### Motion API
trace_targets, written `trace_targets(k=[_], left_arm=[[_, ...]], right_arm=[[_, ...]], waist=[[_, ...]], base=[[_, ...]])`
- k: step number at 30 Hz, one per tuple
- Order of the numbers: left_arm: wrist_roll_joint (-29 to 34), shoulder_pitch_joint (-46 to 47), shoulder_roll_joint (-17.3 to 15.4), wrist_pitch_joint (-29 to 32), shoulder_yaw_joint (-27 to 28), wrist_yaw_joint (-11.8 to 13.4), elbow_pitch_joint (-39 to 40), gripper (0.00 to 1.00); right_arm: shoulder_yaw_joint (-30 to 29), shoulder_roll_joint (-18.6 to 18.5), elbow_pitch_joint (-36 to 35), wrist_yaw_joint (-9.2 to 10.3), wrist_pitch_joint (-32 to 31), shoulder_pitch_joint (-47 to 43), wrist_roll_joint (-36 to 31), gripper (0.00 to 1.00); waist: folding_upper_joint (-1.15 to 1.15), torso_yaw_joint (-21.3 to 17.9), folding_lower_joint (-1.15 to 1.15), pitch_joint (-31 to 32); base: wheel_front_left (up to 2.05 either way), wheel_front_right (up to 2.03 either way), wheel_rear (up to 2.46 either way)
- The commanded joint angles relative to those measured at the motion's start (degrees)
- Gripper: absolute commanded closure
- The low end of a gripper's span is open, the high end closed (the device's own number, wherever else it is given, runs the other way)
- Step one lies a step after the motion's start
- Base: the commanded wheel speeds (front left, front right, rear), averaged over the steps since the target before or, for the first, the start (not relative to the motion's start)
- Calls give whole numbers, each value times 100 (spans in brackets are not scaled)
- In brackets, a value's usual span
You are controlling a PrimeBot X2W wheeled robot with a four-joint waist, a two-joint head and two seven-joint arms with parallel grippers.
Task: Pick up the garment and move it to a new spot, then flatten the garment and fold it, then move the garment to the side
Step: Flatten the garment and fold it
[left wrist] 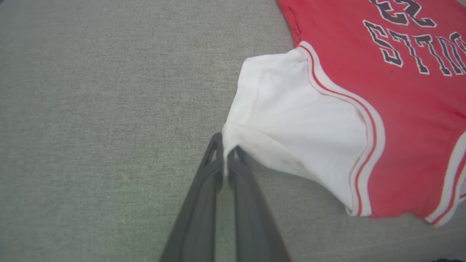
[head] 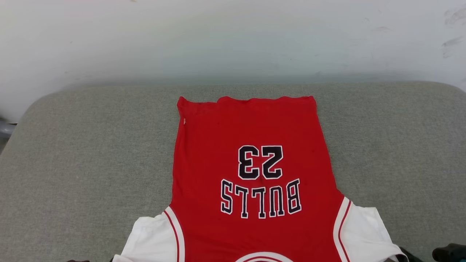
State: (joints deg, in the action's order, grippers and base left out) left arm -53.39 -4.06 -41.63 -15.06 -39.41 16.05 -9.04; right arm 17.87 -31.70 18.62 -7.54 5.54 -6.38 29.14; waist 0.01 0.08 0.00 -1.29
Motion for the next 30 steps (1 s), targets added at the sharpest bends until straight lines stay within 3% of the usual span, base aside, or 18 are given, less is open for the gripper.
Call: trace_targets(k=[1,5,11,18,24,30], left_arm=[[57,82,15,-15,12,-16,10,100],[127,117,75,-15,27,-11,64,100],[295,167,265,-15,319,8,244,100],[710,516,531,-15,489,-111,380,100],[1094,960,787,-15,582,-219,486,100],[1453,1292,1142,-15,676,-378,553,100]], right_arm=[[-81,34,-53,11,10,40,-76,0],[-295,33,-133,11,41,119,-125,0],[-1100,-300,-492,10,129,566,-283,0],[-1597,-781,-1394,10,-388,1831,-471,0],[-1312,-968,-1732,10,-1149,3453,-361,0],[-842,-890,-1117,10,-1959,5052,-362,0]], waist=[[-1,-1,0,0],[-1,12,0,-15],[-1,66,0,-200],[-1,313,0,-734],[-1,700,0,-1364],[-1,1144,0,-1896]], base=[[0,0,0],[0,0,0],[0,0,0],[0,0,0],[0,0,0],[0,0,0]])
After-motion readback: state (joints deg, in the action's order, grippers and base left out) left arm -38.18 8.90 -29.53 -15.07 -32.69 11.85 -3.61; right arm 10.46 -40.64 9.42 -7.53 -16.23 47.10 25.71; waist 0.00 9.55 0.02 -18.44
